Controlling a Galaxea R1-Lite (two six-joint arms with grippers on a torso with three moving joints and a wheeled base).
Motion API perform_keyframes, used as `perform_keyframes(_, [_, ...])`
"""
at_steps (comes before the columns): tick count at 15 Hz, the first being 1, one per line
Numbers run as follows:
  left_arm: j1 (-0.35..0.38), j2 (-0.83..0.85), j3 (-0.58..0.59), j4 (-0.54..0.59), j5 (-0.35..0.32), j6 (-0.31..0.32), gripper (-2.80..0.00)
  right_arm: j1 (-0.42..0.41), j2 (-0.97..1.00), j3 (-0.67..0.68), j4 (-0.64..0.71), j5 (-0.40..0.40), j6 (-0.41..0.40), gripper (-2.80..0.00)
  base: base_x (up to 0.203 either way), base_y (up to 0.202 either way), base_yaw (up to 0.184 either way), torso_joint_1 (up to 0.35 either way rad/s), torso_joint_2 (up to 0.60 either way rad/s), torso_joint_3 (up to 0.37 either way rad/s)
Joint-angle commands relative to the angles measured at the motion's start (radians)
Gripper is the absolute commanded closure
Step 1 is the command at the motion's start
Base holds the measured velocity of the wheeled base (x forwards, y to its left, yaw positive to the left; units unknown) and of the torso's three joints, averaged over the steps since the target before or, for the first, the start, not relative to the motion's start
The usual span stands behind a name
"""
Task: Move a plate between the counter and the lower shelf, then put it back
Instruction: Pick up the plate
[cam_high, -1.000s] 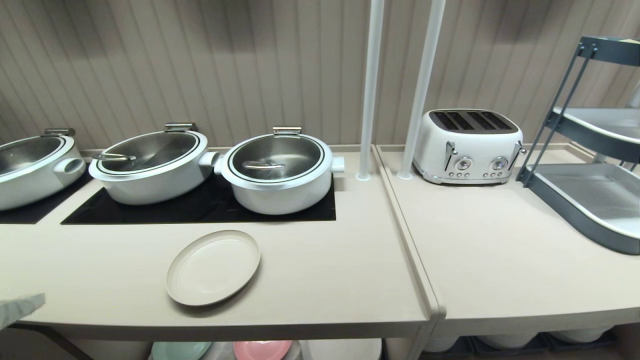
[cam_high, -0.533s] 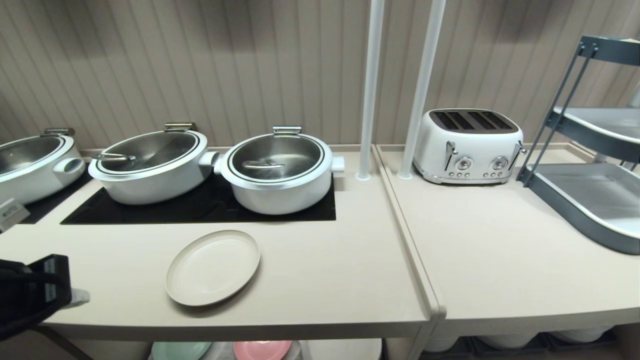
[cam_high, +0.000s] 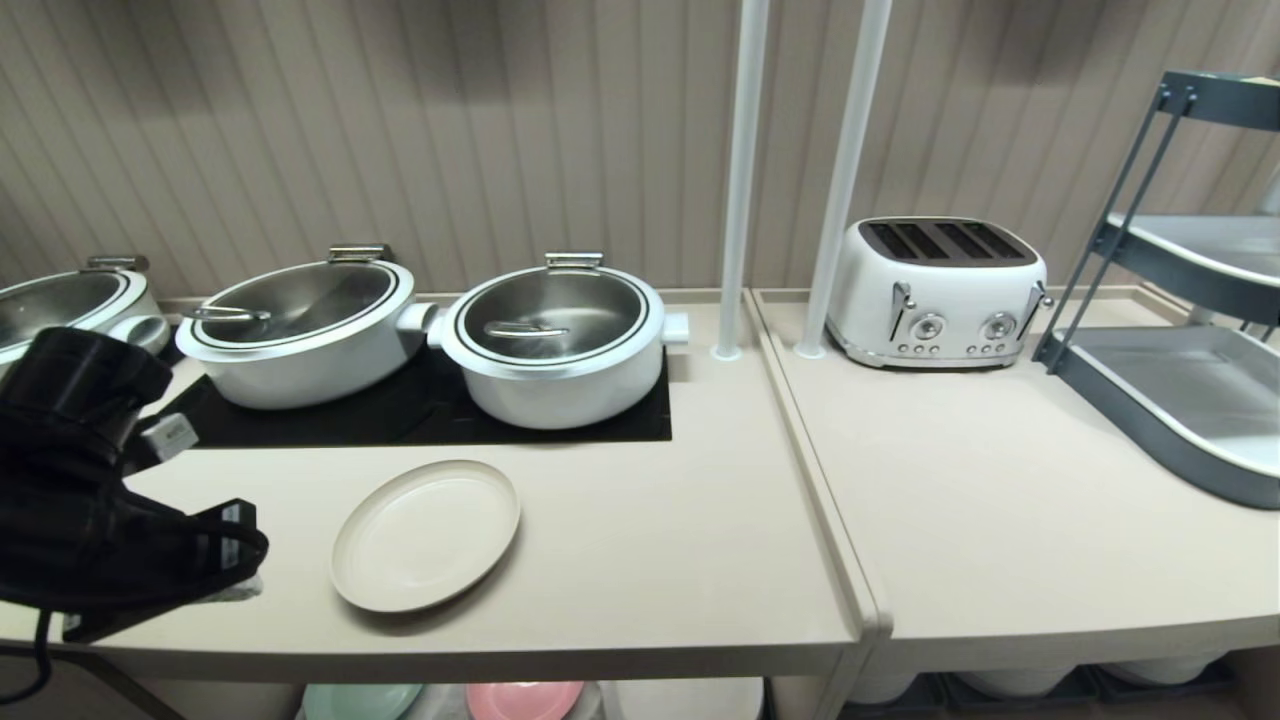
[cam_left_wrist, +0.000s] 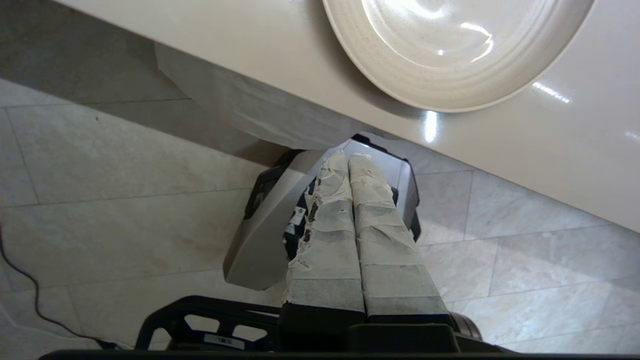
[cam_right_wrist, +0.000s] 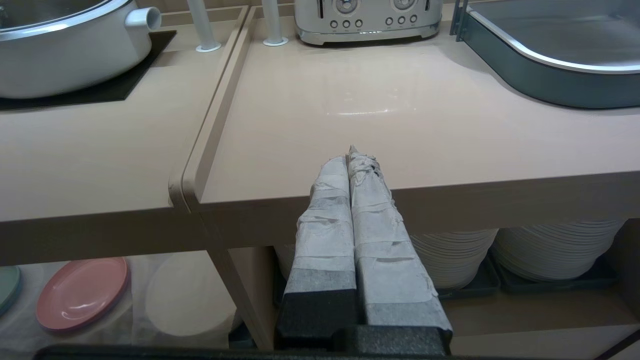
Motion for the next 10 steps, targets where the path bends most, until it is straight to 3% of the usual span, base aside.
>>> perform_keyframes(1, [-0.001,0.078,0.001,-0.015,-0.001,0.024,0.0,0.002,0.0,0.0,0.0,-0.001,0.0,0.0,0.0,0.0,0.0,0.0,0.0,0.0])
perform_keyframes(4, [0.002,0.14,-0.013,-0.064,0.002,0.053,0.0,0.0,0.0,0.0,0.0,-0.001,0.0,0.0,0.0,0.0,0.0,0.0,0.0,0.0])
perform_keyframes(10, [0.0,0.194,-0.061,-0.061,0.003,0.106,0.0,0.0,0.0,0.0,0.0,-0.001,0.0,0.0,0.0,0.0,0.0,0.0,0.0,0.0])
